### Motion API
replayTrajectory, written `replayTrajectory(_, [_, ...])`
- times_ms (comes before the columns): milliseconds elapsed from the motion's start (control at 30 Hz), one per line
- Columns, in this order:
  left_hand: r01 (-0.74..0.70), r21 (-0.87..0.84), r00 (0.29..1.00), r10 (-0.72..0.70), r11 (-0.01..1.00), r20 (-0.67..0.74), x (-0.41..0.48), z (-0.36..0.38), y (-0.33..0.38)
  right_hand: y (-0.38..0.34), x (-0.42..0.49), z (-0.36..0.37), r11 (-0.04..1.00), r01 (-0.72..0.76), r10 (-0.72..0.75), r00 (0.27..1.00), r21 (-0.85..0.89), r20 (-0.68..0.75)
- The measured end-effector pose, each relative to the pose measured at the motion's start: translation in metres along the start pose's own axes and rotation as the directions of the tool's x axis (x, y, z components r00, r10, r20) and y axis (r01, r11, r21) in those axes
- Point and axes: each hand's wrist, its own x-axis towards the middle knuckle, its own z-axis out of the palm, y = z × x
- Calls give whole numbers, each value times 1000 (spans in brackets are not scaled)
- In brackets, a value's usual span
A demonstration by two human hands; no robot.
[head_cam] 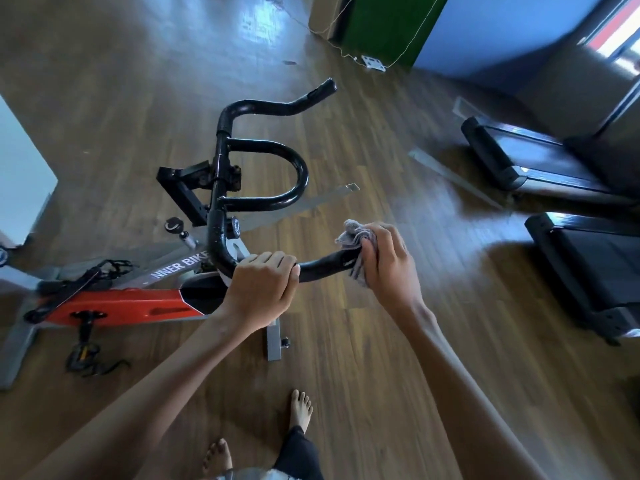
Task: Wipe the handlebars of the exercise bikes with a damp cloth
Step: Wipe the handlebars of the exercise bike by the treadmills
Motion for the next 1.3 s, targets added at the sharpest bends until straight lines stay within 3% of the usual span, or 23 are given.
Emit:
replayTrajectory(67, [6, 34, 1000, -7, 999, 7, -2, -2, -4, 3, 6, -9, 998, 54, -54, 997, 13, -64])
replayTrajectory(133, [28, 43, 999, -29, 999, 24, -4, -4, -7, -5, 7, -8, 972, 147, -185, 959, -183, -213])
replayTrajectory(167, [35, 51, 999, -36, 998, 21, -7, -4, -7, -10, 2, -2, 922, 222, -295, 933, -317, -204])
replayTrajectory(233, [36, 48, 999, -37, 998, 32, -8, -4, -8, -18, -19, 27, 786, 330, -393, 919, -523, -11])
replayTrajectory(300, [28, 38, 999, -29, 999, 40, -7, -4, -9, -12, -37, 45, 672, 417, -422, 895, -611, 146])
replayTrajectory(400, [30, 37, 999, -31, 999, 19, -8, -3, -10, 9, -26, 27, 607, 485, -495, 850, -629, 178])
replayTrajectory(533, [36, 50, 999, -36, 998, -1, -9, -3, -9, -5, -20, 35, 718, 330, -403, 915, -612, 21])
replayTrajectory(667, [27, 64, 999, -26, 998, -19, -8, -3, -9, -4, -18, 42, 658, 487, -514, 848, -575, 130])
replayTrajectory(733, [32, 59, 999, -31, 998, -19, -8, -5, -8, 2, -7, 31, 670, 410, -502, 864, -619, 29])
replayTrajectory(800, [39, 60, 999, -37, 997, -27, -8, -4, -7, -9, -10, 36, 738, 269, -393, 917, -619, -71])
replayTrajectory(967, [45, 58, 990, -36, 997, -135, -9, 5, -8, -9, -8, 47, 703, 400, -456, 888, -589, 58])
replayTrajectory(1100, [1, 67, 966, 16, 998, -258, -13, 15, -9, -15, -8, 59, 750, 263, -419, 899, -606, -128])
replayTrajectory(1167, [-35, 91, 940, 64, 995, -336, -12, 22, -13, -16, -10, 74, 749, 248, -466, 856, -614, -223])
replayTrajectory(1300, [-64, 190, 846, 154, 980, -510, -13, 37, -16, 4, -17, 88, 696, 314, -635, 690, -646, -348])
